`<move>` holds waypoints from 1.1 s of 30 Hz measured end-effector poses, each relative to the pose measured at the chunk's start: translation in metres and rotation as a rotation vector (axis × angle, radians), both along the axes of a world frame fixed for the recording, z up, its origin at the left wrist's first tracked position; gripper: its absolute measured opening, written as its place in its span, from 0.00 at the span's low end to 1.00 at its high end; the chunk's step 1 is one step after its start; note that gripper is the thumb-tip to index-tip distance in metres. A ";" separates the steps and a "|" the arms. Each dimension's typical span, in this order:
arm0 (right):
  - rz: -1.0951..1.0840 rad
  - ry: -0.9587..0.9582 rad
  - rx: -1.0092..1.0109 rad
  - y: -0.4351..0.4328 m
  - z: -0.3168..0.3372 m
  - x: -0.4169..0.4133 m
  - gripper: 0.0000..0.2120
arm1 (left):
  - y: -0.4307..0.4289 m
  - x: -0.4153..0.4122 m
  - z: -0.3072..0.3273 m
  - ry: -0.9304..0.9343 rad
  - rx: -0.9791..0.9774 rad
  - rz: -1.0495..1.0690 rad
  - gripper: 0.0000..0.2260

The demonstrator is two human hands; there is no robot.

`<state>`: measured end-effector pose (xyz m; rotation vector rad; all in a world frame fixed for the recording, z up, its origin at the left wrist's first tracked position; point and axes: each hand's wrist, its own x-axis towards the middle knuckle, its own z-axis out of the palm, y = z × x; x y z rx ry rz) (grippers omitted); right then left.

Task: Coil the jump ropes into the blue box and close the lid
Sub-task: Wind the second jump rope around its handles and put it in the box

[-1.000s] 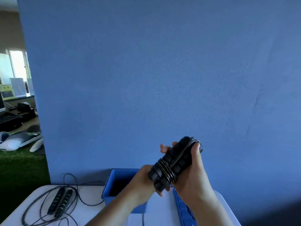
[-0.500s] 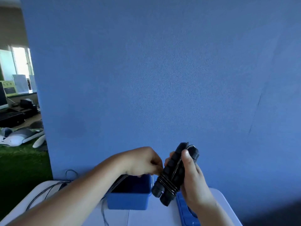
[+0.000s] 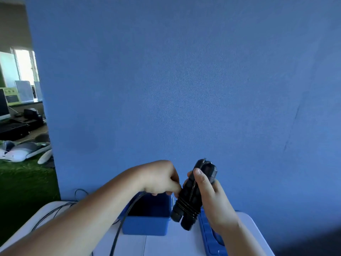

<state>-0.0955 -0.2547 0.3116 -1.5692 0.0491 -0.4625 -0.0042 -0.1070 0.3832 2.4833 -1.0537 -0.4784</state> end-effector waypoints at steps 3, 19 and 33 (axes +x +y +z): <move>-0.025 0.022 -0.036 -0.005 -0.003 0.002 0.30 | 0.003 0.002 0.001 -0.026 -0.032 0.037 0.10; -0.345 -0.204 0.020 -0.003 -0.001 0.020 0.24 | -0.027 -0.035 -0.051 -0.365 -0.652 0.286 0.14; -0.340 -0.379 0.312 0.010 -0.009 0.030 0.12 | -0.060 -0.048 -0.096 -0.375 -1.154 0.547 0.09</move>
